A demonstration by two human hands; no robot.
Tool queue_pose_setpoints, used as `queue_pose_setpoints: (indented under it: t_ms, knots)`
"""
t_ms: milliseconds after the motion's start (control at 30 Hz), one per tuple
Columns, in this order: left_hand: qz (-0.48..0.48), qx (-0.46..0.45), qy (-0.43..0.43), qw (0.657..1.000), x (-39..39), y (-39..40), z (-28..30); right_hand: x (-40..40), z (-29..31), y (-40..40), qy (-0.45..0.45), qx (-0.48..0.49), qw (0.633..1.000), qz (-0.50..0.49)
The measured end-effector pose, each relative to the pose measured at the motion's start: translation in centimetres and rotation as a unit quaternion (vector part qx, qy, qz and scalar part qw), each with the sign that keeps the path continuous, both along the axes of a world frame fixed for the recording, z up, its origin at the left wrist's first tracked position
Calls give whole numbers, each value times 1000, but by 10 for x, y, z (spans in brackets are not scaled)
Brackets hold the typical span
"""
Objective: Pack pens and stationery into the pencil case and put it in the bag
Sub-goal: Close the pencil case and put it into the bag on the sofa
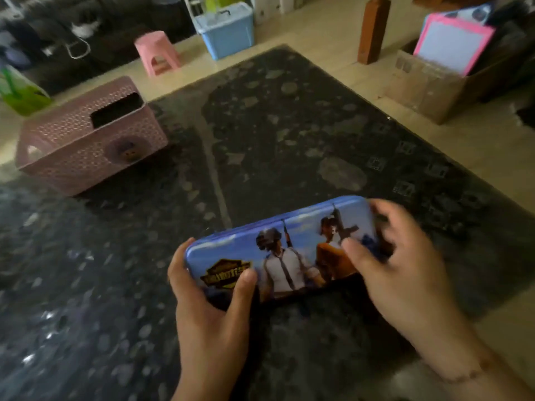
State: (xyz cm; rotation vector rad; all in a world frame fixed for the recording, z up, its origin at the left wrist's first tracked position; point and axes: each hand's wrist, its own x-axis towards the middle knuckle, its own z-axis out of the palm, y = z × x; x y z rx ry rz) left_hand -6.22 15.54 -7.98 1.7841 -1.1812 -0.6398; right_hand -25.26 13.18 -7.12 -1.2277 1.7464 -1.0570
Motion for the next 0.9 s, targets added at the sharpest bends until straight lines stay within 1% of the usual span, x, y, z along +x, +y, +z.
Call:
queue_pose_setpoints:
  t_ms: [67,100,200,267,300,367,433,533,600,633,767,833,900]
  knots:
    - [6,-19,19,1000,-12,-10,-9,-9,-8,-9,-53,-16,995,-77]
    - [20,-26,26,999,-14,-16,-11,-10,-11,-14,-65,-15,993,-94]
    - [21,-12,44,999,-14,-37,-10,-10,-15,-23,-81,-12,991,-102]
    - [-4,6,75,997,-12,-49,-3,-8,-12,-28,-105,-3,990,-98]
    - [-22,24,81,996,-10,-54,4,-8,-8,-30,-130,4,986,-104]
    - [-67,66,79,992,-9,-64,26,-15,3,-30,-190,26,973,-128]
    - [-123,104,62,985,-11,-77,59,-27,27,-28,-233,49,957,-166]
    - [-211,141,91,963,-32,-95,127,-54,89,-14,-265,62,937,-218]
    - [-247,162,119,948,-51,-102,178,-78,147,-3,-285,60,923,-252]
    - [-268,178,126,938,-62,-104,206,-92,176,3,-283,62,921,-260]
    - [-380,241,135,883,-113,-102,330,-151,304,33,-245,44,925,-287]
    - [-445,251,130,850,-142,-98,383,-177,359,60,-215,39,924,-315]
    - [-504,244,127,819,-176,-90,429,-200,406,97,-196,32,914,-354]
